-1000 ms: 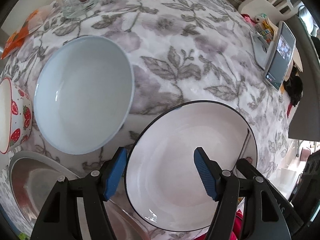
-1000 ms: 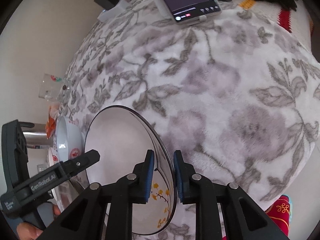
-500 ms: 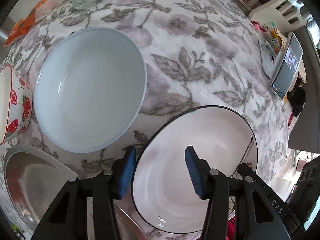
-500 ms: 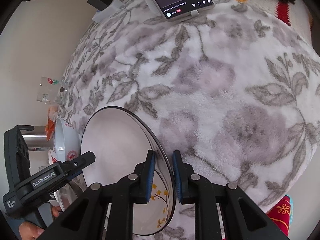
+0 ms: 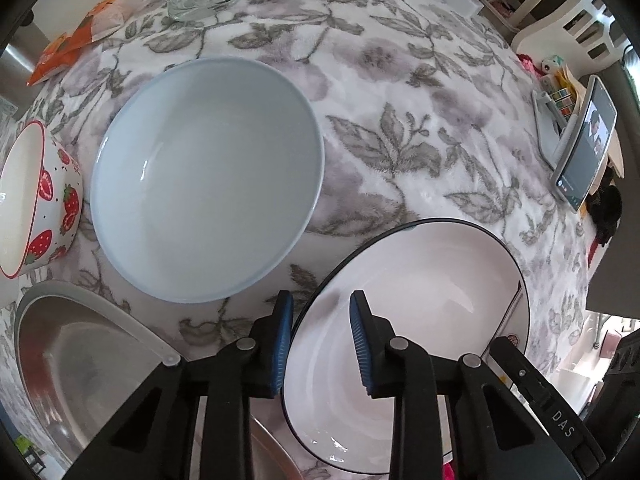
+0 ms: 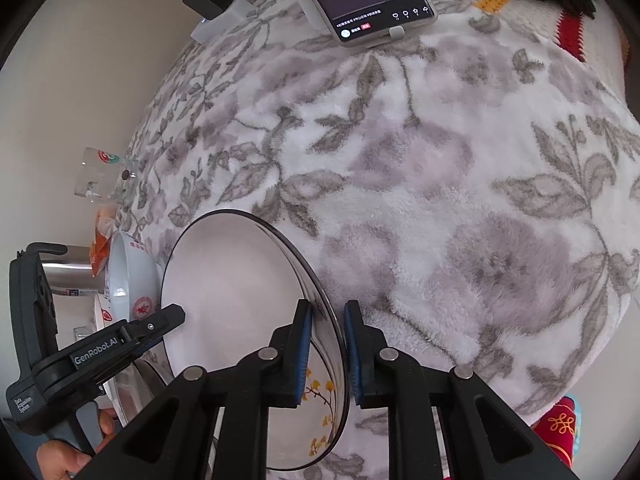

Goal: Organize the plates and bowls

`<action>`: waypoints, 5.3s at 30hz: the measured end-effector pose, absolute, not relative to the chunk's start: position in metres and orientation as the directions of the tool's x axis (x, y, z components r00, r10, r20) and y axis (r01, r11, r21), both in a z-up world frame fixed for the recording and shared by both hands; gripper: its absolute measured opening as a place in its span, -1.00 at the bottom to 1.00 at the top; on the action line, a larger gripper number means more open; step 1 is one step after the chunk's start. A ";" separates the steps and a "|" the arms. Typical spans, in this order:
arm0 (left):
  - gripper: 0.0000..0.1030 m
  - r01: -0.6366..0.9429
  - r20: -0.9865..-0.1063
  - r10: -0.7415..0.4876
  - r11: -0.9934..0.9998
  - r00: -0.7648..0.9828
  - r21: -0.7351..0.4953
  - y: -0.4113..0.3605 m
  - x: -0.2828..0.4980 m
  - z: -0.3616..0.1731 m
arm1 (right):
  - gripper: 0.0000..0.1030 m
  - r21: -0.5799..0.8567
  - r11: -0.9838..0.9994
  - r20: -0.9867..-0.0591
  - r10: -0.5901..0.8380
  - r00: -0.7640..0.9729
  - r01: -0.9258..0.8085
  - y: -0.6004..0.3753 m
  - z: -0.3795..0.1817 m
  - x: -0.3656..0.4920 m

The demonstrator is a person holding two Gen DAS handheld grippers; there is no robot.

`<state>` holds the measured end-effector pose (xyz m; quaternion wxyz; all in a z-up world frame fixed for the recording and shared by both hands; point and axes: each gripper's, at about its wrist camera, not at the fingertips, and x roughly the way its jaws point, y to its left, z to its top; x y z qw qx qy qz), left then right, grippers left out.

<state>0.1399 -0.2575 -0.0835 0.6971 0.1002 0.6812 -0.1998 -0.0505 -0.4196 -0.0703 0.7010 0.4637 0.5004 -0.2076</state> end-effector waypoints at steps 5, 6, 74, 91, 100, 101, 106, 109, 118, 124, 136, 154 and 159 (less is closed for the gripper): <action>-0.43 0.410 -0.986 -0.167 0.899 -0.004 -0.153 -0.260 0.135 -0.075 | -0.65 0.441 0.482 -0.893 0.156 0.421 0.757 -0.423 -0.064 -0.055; -0.43 0.411 -0.985 -0.170 0.899 -0.001 -0.155 -0.263 0.133 -0.071 | -0.65 0.441 0.484 -0.893 0.147 0.426 0.756 -0.424 -0.061 -0.056; -0.43 0.063 -0.887 -0.406 0.913 0.220 -0.403 -0.052 0.121 0.004 | -0.65 0.466 0.738 -0.853 0.228 0.470 0.488 -0.286 -0.003 0.005; -0.43 -0.077 -0.886 -0.380 0.908 0.267 -0.412 0.022 0.111 -0.010 | -0.65 0.413 0.839 -0.872 0.253 0.418 0.354 -0.218 -0.003 0.027; -0.43 -0.105 -0.891 -0.378 0.905 0.253 -0.413 0.030 0.112 -0.019 | -0.64 0.414 0.848 -0.881 0.283 0.378 0.330 -0.214 -0.018 0.038; -0.43 -0.110 -0.893 -0.377 0.904 0.245 -0.412 0.031 0.112 -0.022 | -0.64 0.409 0.851 -0.885 0.281 0.372 0.330 -0.213 -0.020 0.039; -0.43 -0.116 -0.901 -0.374 0.907 0.218 -0.404 0.029 0.114 -0.032 | -0.62 0.393 0.855 -0.900 0.283 0.331 0.339 -0.212 -0.034 0.045; -0.43 -0.113 -0.908 -0.365 0.913 0.205 -0.393 0.024 0.115 -0.037 | -0.62 0.387 0.854 -0.905 0.279 0.322 0.347 -0.215 -0.039 0.047; -0.43 -0.109 -0.915 -0.343 0.922 0.211 -0.371 0.019 0.117 -0.039 | -0.62 0.401 0.849 -0.901 0.298 0.315 0.345 -0.219 -0.045 0.047; -0.43 -0.112 -0.913 -0.340 0.922 0.227 -0.372 0.019 0.116 -0.039 | -0.62 0.406 0.849 -0.899 0.305 0.313 0.338 -0.221 -0.046 0.046; -0.43 -0.109 -0.912 -0.332 0.925 0.242 -0.365 0.017 0.118 -0.040 | -0.60 0.402 0.852 -0.902 0.303 0.309 0.336 -0.222 -0.046 0.045; -0.39 -0.095 -0.913 -0.326 0.929 0.244 -0.357 0.016 0.117 -0.037 | -0.56 0.375 0.872 -0.897 0.257 0.359 0.314 -0.226 -0.020 0.039; -0.39 -0.084 -0.906 -0.326 0.929 0.272 -0.360 0.016 0.114 -0.026 | -0.56 0.351 0.892 -0.891 0.224 0.395 0.285 -0.221 -0.005 0.037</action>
